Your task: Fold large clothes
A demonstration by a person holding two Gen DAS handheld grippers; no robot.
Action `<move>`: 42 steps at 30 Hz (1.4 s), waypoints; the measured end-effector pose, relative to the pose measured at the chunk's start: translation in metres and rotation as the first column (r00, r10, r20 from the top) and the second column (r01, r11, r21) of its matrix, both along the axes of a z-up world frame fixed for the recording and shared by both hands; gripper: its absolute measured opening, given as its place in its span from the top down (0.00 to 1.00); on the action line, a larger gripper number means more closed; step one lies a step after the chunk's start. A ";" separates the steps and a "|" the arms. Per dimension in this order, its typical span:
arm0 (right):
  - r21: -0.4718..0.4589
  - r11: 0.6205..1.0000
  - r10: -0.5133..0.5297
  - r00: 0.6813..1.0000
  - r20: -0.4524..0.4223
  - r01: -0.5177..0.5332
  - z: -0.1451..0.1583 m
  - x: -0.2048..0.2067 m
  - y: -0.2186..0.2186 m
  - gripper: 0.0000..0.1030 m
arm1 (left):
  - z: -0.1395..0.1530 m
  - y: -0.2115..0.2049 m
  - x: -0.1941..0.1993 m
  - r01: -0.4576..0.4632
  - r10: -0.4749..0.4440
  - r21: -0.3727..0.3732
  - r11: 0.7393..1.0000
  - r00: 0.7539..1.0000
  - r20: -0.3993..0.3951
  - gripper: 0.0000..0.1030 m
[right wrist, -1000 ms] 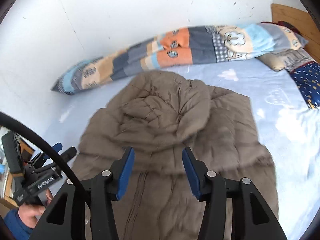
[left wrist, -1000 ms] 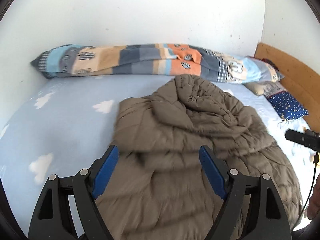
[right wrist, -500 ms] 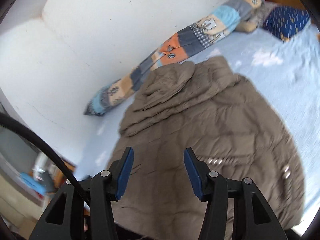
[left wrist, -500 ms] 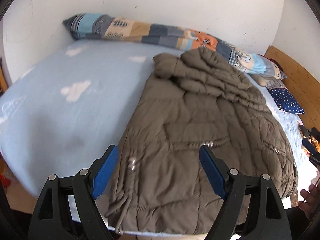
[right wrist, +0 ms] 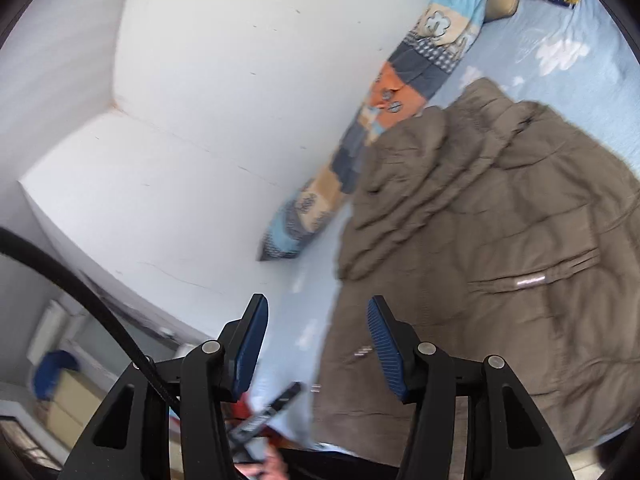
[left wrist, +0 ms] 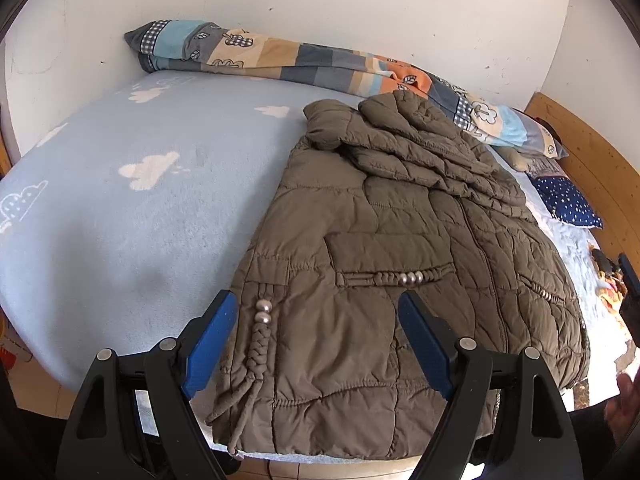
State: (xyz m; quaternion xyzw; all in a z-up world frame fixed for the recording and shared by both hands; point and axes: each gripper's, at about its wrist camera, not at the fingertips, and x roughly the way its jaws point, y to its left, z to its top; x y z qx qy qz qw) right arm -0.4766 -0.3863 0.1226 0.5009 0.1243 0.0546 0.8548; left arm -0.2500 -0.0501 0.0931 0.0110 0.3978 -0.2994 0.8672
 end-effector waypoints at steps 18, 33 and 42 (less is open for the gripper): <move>-0.356 0.933 -0.216 0.859 -0.465 0.042 -0.011 -0.061 -0.055 0.28 | -0.036 0.040 0.062 0.025 -0.012 0.028 0.999 0.914 -0.406 0.21; -0.157 0.983 -0.178 0.690 -0.702 0.093 -0.096 -0.091 -0.111 0.16 | -0.078 0.045 0.067 0.028 -0.050 -0.047 0.999 0.814 -0.579 0.21; -0.095 0.995 -0.048 0.682 -0.730 -0.032 -0.111 -0.063 -0.095 0.28 | -0.084 0.039 0.062 0.075 -0.081 -0.034 0.997 0.825 -0.559 0.21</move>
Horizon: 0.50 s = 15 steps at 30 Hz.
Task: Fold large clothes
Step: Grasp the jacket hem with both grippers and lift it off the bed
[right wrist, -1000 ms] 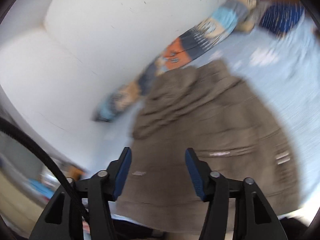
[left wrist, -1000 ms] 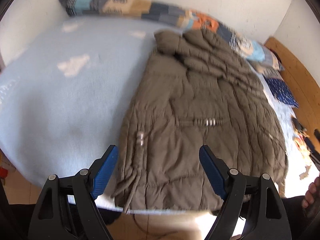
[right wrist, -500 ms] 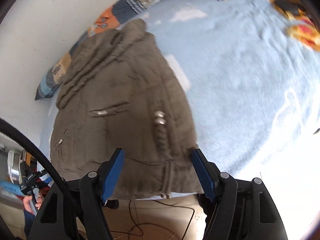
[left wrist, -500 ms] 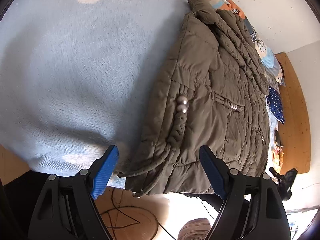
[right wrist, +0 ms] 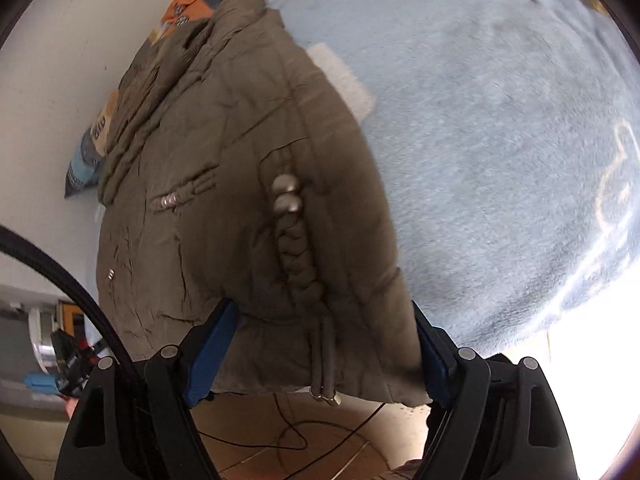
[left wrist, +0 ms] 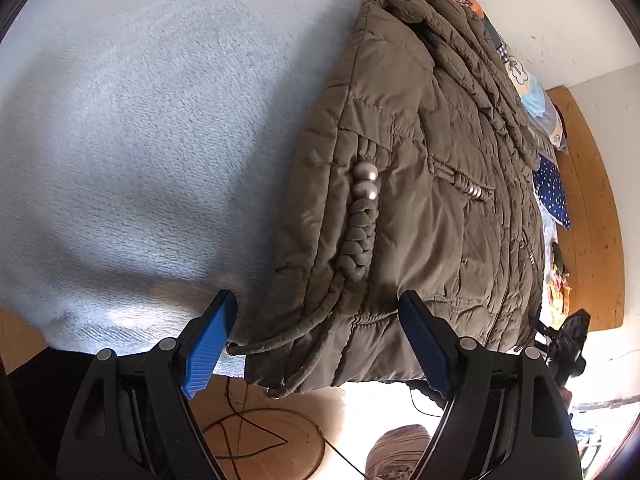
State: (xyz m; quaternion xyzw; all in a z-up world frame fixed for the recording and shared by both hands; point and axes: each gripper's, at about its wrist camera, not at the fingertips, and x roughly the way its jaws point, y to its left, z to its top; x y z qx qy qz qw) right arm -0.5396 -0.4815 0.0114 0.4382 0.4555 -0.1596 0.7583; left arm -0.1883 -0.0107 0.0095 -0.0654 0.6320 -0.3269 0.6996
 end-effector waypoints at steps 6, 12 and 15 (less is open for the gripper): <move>-0.048 0.996 0.076 0.996 0.046 -0.074 0.017 0.003 0.013 0.73 | 0.006 -0.007 -0.007 0.052 -0.051 -0.012 0.999 0.998 0.045 0.45; -0.046 0.998 0.057 0.996 0.076 -0.053 0.022 -0.006 0.013 0.74 | 0.001 -0.007 -0.004 0.036 -0.037 0.036 0.999 0.998 0.048 0.29; -0.045 0.998 0.050 0.996 0.074 -0.047 0.021 -0.005 0.012 0.74 | -0.006 -0.010 -0.002 0.037 -0.039 0.055 0.998 0.999 0.037 0.24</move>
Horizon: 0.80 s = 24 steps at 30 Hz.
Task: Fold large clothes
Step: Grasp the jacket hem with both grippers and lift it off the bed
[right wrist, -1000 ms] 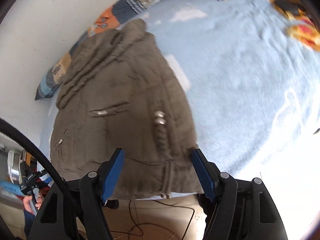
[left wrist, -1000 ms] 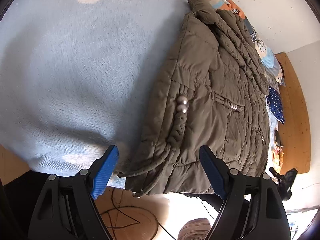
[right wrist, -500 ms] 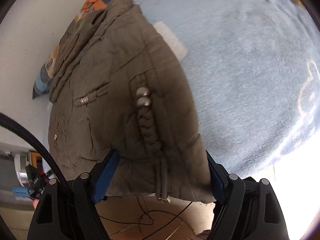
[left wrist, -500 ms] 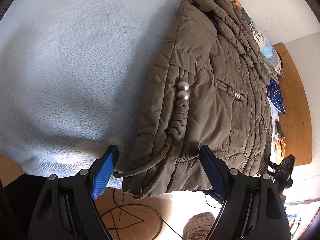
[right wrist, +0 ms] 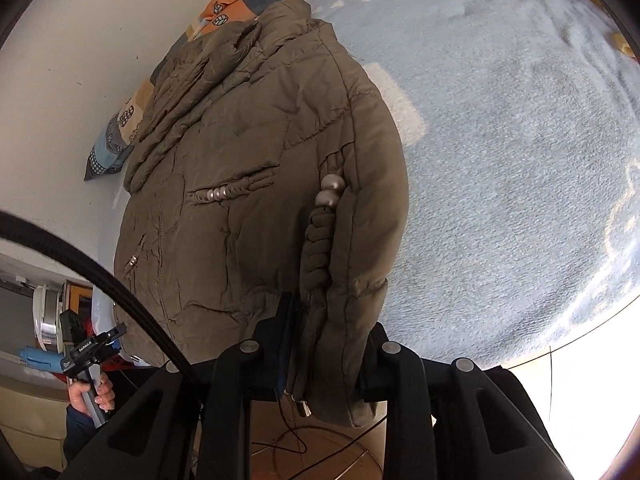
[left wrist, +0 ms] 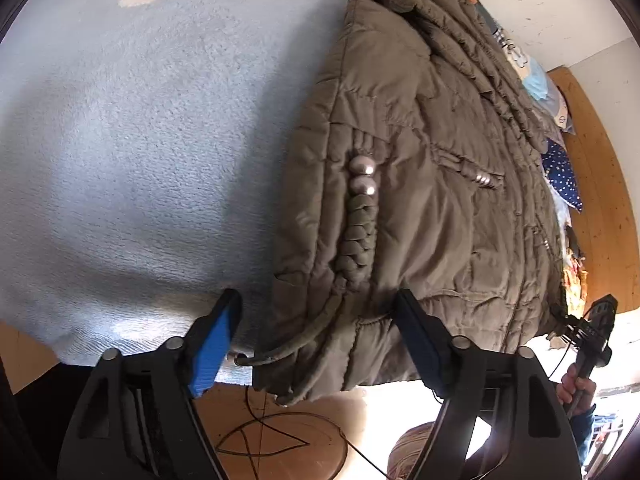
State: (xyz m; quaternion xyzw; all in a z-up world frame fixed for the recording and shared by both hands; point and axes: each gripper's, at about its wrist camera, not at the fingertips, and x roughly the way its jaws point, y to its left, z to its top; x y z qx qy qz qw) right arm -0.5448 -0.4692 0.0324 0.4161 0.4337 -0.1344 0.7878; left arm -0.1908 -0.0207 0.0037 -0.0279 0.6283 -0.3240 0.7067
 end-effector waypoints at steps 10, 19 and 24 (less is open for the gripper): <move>-0.016 0.999 0.030 0.999 0.041 -0.029 0.011 0.010 0.010 0.76 | 0.031 -0.026 -0.036 0.182 -0.173 -0.041 0.982 0.972 0.162 0.82; -0.007 0.999 0.035 0.971 0.237 -0.035 0.048 0.005 0.013 0.81 | 0.083 -0.026 -0.041 0.187 -0.132 -0.194 0.963 0.954 0.268 0.82; -0.009 1.000 0.031 0.947 0.321 -0.030 0.065 0.004 0.011 0.82 | 0.101 -0.025 -0.037 0.194 -0.121 -0.214 0.958 0.943 0.310 0.82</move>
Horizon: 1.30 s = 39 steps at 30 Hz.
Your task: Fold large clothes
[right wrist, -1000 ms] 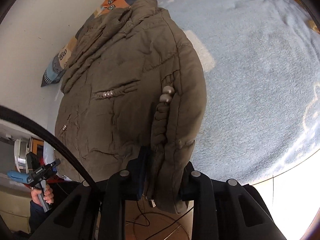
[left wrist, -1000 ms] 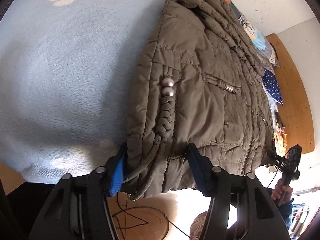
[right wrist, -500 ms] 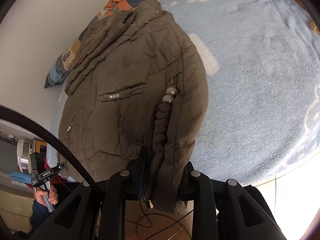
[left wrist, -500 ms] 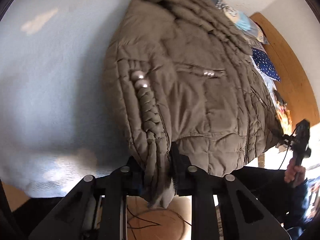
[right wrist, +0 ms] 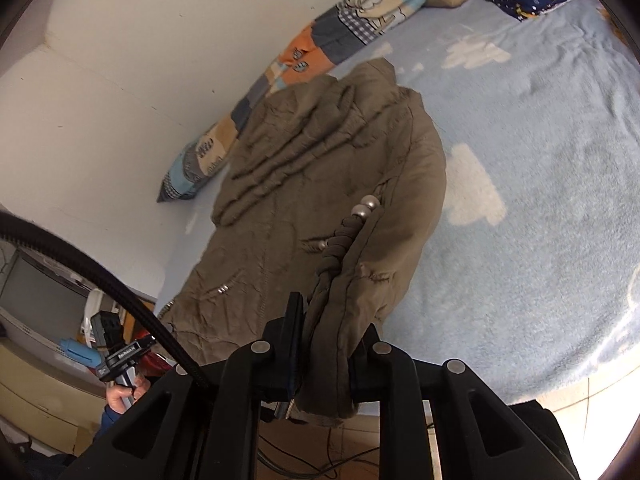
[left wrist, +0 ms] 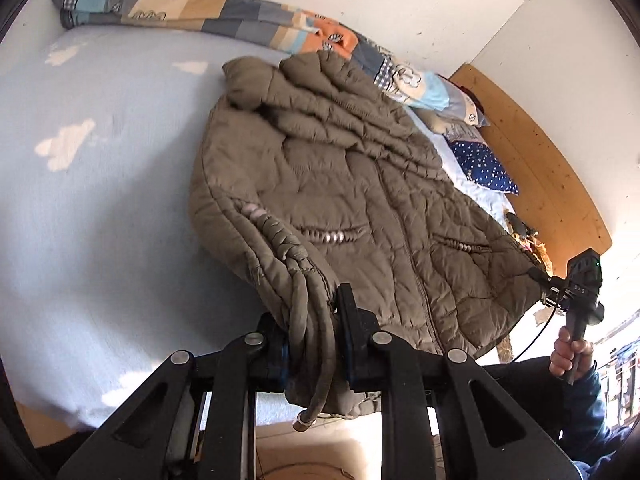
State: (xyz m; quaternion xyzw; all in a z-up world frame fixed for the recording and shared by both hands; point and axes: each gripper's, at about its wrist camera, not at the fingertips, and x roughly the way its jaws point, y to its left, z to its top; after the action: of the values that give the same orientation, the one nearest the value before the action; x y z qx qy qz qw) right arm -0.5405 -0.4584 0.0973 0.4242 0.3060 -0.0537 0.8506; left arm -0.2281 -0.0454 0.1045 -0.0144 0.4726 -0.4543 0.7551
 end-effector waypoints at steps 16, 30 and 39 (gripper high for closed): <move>-0.087 0.996 -0.018 0.983 0.180 0.034 0.080 0.016 -0.024 0.82 | 0.073 -0.018 0.029 -0.043 0.064 -0.130 0.991 0.985 0.159 0.82; -0.062 0.994 -0.071 0.947 0.312 0.095 0.123 0.059 -0.063 0.82 | 0.109 -0.041 0.077 -0.097 0.135 -0.223 0.970 0.977 0.162 0.82; -0.036 0.989 -0.123 0.922 0.367 0.146 0.134 0.099 -0.099 0.82 | 0.123 -0.071 0.132 -0.133 0.181 -0.290 0.948 0.973 0.145 0.82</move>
State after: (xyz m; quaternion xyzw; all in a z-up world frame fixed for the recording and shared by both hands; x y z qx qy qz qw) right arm -0.4416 -0.5572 0.2312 0.4197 0.1116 -0.0421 0.8998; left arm -0.0959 -0.1159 0.2278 -0.1192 0.3355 -0.4541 0.8167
